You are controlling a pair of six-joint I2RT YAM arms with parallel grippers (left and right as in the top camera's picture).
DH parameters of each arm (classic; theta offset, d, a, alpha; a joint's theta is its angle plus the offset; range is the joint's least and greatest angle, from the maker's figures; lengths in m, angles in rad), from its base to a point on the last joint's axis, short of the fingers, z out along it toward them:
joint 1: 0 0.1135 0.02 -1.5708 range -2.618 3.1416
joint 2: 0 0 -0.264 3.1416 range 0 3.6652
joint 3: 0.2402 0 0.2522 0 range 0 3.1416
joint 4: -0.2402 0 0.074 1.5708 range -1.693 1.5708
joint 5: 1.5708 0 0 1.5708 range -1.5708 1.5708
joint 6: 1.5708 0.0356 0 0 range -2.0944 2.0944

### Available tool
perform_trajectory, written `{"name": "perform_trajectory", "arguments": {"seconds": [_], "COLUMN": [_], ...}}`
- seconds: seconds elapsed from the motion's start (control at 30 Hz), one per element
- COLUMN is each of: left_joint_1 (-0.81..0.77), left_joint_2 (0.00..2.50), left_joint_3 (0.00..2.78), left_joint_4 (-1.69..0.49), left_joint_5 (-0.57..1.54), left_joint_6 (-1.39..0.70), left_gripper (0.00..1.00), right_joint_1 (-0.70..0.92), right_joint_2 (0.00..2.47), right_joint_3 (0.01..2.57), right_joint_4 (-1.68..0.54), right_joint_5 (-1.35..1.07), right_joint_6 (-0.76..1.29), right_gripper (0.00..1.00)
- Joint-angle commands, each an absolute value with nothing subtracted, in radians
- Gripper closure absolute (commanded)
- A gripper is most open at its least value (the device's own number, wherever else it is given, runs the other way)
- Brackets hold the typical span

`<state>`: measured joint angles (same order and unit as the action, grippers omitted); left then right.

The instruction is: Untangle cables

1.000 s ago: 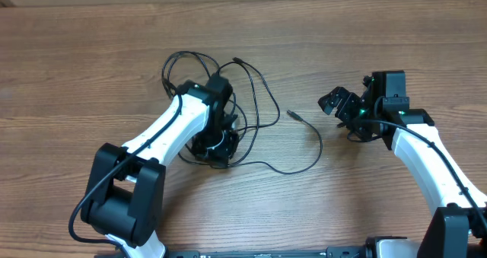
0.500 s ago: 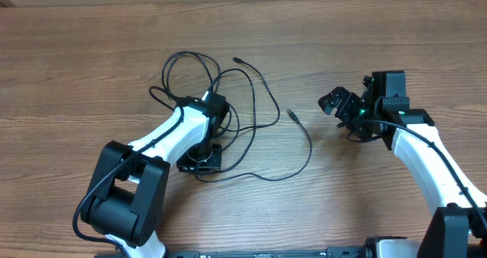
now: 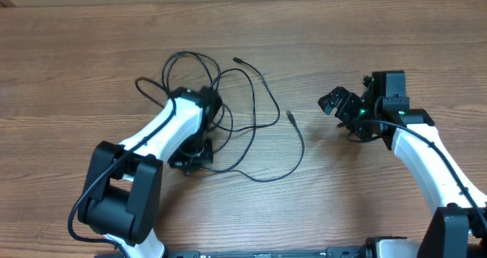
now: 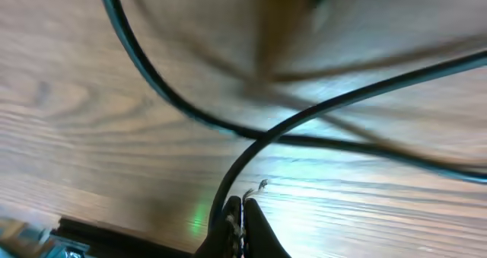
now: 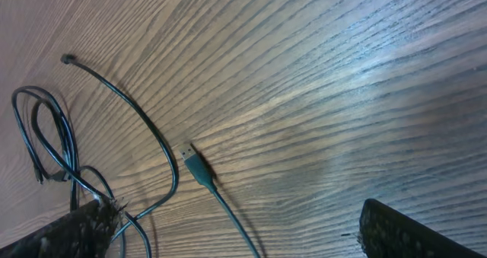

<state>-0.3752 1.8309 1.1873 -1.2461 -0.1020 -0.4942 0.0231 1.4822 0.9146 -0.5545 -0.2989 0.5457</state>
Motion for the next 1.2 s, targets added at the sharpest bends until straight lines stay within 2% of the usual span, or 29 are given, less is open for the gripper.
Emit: {"name": "perform_trajectory", "arguments": {"seconds": [0.0,0.07,0.1,0.13,0.17,0.77,0.9,1.17], "left_joint_1": [-0.371,-0.371,-0.371,-0.371,-0.371,-0.369,-0.369,-0.39], "left_joint_2": [1.827,1.827,1.827,1.827,1.827,1.831,1.831,1.831], "left_joint_3": [1.301,1.337,1.348,1.352,1.352,1.26,1.215,1.166], "left_joint_4": [-1.249,-1.239,-1.217,-1.19,-1.163,-0.853,-0.801,-0.674], "left_joint_5": [-0.102,-0.102,-0.102,-0.102,-0.103,-0.104,-0.102,-0.08], "left_joint_6": [-0.51,-0.51,-0.51,-0.511,-0.514,-0.897,-1.049,-1.063], "left_gripper": [0.95,0.83,0.6,0.46,0.41,0.44,0.51,0.55], "right_joint_1": [0.028,0.028,0.028,0.028,0.028,0.028,0.028,0.028], "right_joint_2": [1.482,1.481,1.482,1.482,1.482,1.482,1.482,1.482], "right_joint_3": [0.936,0.936,0.936,0.936,0.936,0.936,0.936,0.936], "right_joint_4": [-0.552,-0.552,-0.552,-0.552,-0.552,-0.552,-0.552,-0.552], "right_joint_5": [-0.288,-0.288,-0.288,-0.288,-0.288,-0.288,-0.288,-0.288], "right_joint_6": [0.542,0.542,0.542,0.542,0.542,0.542,0.542,0.542], "right_gripper": [0.0,0.0,0.0,0.0,0.0,0.0,0.0,0.0]}}
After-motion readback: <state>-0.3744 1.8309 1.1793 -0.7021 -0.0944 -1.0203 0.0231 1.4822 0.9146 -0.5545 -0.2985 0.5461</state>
